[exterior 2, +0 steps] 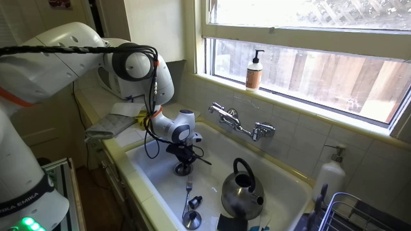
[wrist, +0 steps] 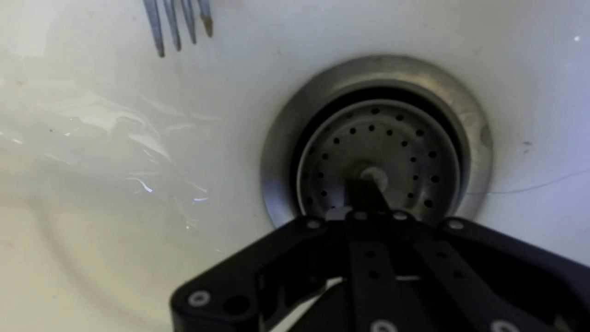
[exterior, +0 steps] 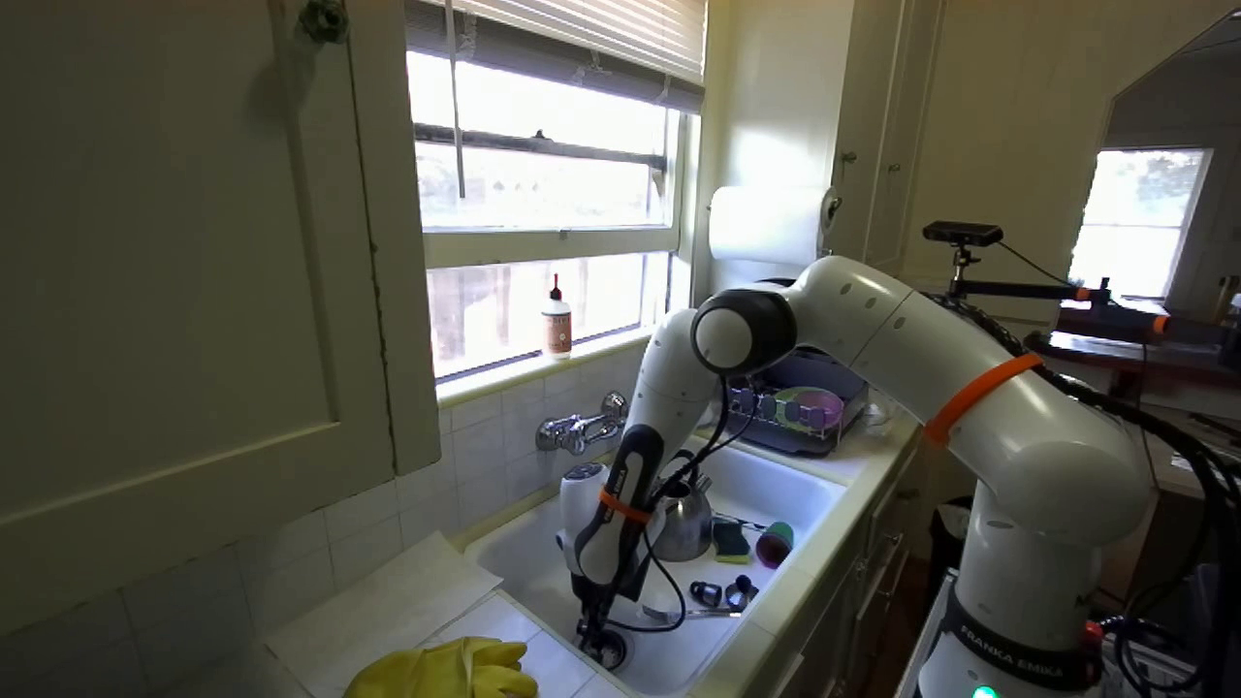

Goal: Pick up the lid in the sink drain

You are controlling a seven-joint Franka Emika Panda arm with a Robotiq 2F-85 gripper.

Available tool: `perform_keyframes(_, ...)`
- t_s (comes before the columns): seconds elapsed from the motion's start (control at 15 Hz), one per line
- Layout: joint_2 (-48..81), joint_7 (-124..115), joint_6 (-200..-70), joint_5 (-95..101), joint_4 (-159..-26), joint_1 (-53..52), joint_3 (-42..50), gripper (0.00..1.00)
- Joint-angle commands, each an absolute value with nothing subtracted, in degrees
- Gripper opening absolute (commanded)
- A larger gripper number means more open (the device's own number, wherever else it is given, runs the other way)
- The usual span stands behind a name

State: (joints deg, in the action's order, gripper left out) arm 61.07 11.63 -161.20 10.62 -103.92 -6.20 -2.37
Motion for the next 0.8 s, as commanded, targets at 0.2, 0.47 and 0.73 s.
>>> perform_keyframes(0.2, 62.0, 12.3, -160.1, 10.6, -103.2, -4.8, -3.6, 0.0)
perform_keyframes(0.47, 60.1, 11.9, -160.3, 10.6, -105.5, -4.7, -3.8, 0.0)
perform_keyframes(0.73, 60.5, 11.6, -159.1, 10.5, -105.0, -4.9, -3.6, 0.0)
